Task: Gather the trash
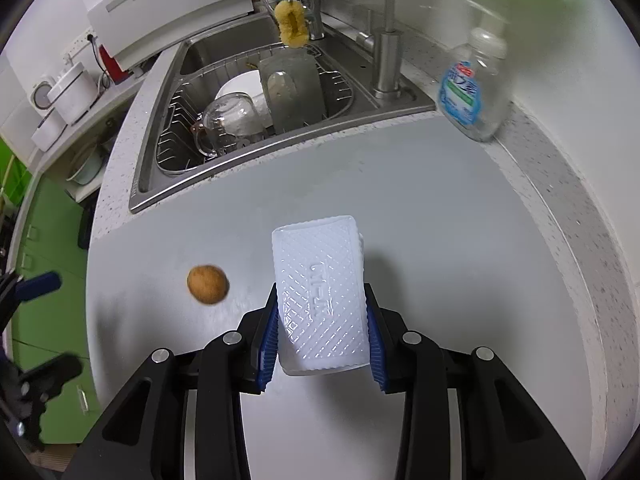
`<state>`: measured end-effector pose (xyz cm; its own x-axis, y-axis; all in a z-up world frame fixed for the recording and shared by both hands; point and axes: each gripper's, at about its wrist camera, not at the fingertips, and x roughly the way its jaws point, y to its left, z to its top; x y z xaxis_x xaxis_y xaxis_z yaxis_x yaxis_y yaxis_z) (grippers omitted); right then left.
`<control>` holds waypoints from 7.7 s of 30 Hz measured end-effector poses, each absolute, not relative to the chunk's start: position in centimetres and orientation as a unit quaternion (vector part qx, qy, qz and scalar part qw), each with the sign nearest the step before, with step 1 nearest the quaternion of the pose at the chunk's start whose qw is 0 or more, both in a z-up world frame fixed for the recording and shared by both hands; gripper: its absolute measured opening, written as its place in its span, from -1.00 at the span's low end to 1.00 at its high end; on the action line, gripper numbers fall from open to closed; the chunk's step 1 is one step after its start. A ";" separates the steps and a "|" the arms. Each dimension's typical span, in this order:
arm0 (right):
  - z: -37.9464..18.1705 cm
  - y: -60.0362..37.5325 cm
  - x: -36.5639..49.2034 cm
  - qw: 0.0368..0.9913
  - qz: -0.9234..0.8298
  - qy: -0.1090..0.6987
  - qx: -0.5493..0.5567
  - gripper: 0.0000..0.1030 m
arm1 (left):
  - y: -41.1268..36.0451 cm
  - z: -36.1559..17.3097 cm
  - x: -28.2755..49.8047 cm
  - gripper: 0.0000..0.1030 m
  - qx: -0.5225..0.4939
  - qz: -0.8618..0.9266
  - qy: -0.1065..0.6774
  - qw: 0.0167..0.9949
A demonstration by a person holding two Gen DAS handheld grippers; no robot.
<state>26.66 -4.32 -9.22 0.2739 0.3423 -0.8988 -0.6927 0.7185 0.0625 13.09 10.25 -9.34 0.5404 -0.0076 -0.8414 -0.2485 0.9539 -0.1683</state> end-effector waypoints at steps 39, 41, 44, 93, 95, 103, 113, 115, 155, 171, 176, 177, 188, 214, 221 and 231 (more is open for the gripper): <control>-8.5 -12.2 25.0 0.794 0.296 0.518 -0.120 -0.29 | 7.4 -15.5 22.6 -0.30 -0.024 0.031 0.508 0.861; -8.5 -12.2 24.9 0.794 0.297 0.517 -0.119 -0.29 | 7.4 -15.5 22.5 -0.30 -0.028 0.028 0.509 0.860; -8.4 -12.2 24.9 0.794 0.298 0.516 -0.119 -0.29 | 7.4 -15.4 22.4 -0.30 -0.033 0.022 0.514 0.857; -14.8 15.7 -3.4 0.657 0.530 0.486 -0.226 -0.29 | 27.7 -16.6 -15.6 -0.30 -0.227 0.223 0.476 0.820; -18.4 17.5 -4.6 0.646 0.533 0.490 -0.241 -0.29 | 28.8 -19.2 -17.1 -0.30 -0.241 0.233 0.476 0.813; -34.3 23.1 -7.2 0.601 0.533 0.527 -0.278 -0.29 | 32.4 -31.5 -20.6 -0.30 -0.293 0.258 0.484 0.784; -52.2 26.2 -8.3 0.561 0.528 0.557 -0.311 -0.15 | 34.5 -45.8 -21.6 -0.30 -0.330 0.264 0.492 0.761; -54.9 26.5 -8.2 0.560 0.525 0.558 -0.316 -0.04 | 34.7 -47.7 -21.5 -0.30 -0.333 0.262 0.494 0.759; -48.2 14.0 -5.2 0.652 0.429 0.573 -0.250 0.82 | 32.1 -54.3 -12.2 0.94 -0.301 0.187 0.549 0.757; -24.8 15.3 -8.9 0.682 0.479 0.510 -0.211 0.88 | 31.7 -28.1 -17.2 0.95 -0.250 0.223 0.492 0.804; -17.2 13.0 -7.9 0.714 0.471 0.485 -0.183 0.88 | 30.7 -19.6 -17.1 0.95 -0.229 0.211 0.463 0.830; -15.4 12.2 -7.6 0.723 0.467 0.478 -0.176 0.88 | 30.5 -18.5 -16.9 0.95 -0.225 0.209 0.460 0.833; -4.2 -0.7 -2.7 0.822 0.351 0.436 -0.098 0.88 | 23.9 -6.4 -12.1 0.95 -0.162 0.129 0.412 0.887; 3.2 -18.0 0.7 0.902 0.202 0.377 -0.067 0.89 | 9.3 0.8 -4.8 0.95 -0.053 0.013 0.396 0.917; 3.1 -19.0 1.6 0.895 0.198 0.394 -0.069 0.89 | 7.4 0.7 -4.1 0.95 -0.053 0.010 0.406 0.912; 2.0 -19.8 1.9 0.885 0.203 0.412 -0.071 0.89 | 6.4 0.2 -3.6 0.95 -0.064 0.011 0.417 0.907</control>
